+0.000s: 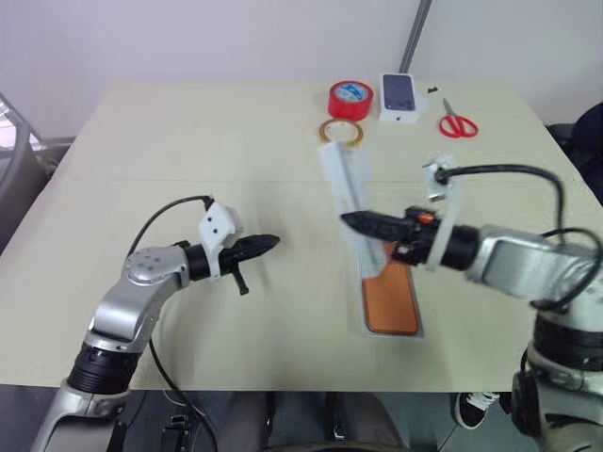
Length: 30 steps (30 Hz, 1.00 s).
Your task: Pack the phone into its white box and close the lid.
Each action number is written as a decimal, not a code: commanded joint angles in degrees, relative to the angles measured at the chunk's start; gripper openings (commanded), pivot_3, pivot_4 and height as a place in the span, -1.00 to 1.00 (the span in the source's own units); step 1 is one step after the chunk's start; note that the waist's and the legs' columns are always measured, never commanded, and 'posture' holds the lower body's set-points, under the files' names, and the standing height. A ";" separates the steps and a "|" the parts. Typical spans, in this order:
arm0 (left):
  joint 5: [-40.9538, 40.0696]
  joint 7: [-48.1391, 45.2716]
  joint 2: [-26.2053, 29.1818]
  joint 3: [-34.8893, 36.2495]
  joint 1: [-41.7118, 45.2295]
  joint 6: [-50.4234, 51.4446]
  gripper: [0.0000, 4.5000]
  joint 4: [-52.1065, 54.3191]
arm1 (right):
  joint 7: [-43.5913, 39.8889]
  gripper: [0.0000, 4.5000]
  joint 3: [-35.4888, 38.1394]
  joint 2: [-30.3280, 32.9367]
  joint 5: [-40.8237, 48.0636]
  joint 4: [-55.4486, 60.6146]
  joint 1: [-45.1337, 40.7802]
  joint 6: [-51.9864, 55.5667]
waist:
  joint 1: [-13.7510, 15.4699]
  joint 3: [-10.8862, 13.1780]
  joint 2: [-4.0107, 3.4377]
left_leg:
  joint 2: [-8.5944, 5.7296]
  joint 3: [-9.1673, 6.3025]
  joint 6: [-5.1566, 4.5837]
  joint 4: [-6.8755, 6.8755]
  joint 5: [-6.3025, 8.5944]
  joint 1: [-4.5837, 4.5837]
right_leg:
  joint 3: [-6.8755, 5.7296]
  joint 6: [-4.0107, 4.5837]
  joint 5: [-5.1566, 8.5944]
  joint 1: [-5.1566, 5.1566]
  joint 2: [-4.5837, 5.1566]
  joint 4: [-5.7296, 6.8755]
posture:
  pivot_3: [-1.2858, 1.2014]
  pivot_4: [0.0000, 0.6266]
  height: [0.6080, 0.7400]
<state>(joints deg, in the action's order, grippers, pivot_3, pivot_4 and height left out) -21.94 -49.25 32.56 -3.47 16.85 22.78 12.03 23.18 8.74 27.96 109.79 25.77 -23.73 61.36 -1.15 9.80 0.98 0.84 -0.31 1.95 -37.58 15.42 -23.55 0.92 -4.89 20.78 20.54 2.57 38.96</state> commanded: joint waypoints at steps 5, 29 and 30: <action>0.04 0.75 -0.90 -0.24 0.70 -0.90 -1.00 2.36 | 18.53 -0.98 -11.19 -11.13 3.21 12.72 11.20 -21.80 | 0.12 0.00 -0.01 | 0.01 -0.01 0.00 0.01 0.00 -0.01 | 0.02 -0.01 0.00 0.06 0.00 0.04 | 0.03 -0.52 1.00; 5.20 2.25 -17.42 -16.33 9.29 2.33 -1.00 -2.89 | -13.37 -0.98 -2.79 43.07 -19.49 3.33 7.83 0.62 | 0.49 -0.01 -0.10 | 0.02 0.03 -0.04 -0.01 0.02 0.01 | 0.08 0.01 0.01 -0.01 -0.09 -0.03 | 0.03 -0.52 1.00; 4.65 2.68 -17.23 -15.13 9.32 3.05 -1.00 -2.56 | -15.52 -0.98 -3.63 43.93 -23.59 4.89 8.17 0.98 | 0.50 -0.02 -0.13 | 0.02 0.02 -0.04 -0.01 0.02 0.02 | 0.08 0.01 0.01 -0.01 -0.09 -0.03 | 0.03 -0.52 1.00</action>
<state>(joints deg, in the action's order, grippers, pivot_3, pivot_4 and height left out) -16.13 -47.15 15.11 -20.99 25.42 25.16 7.70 11.12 5.53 70.22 91.94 27.06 -15.68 61.75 -0.65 9.79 0.85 0.86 -0.28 1.91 -37.58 15.44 -23.53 1.00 -4.88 20.79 20.55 2.48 38.94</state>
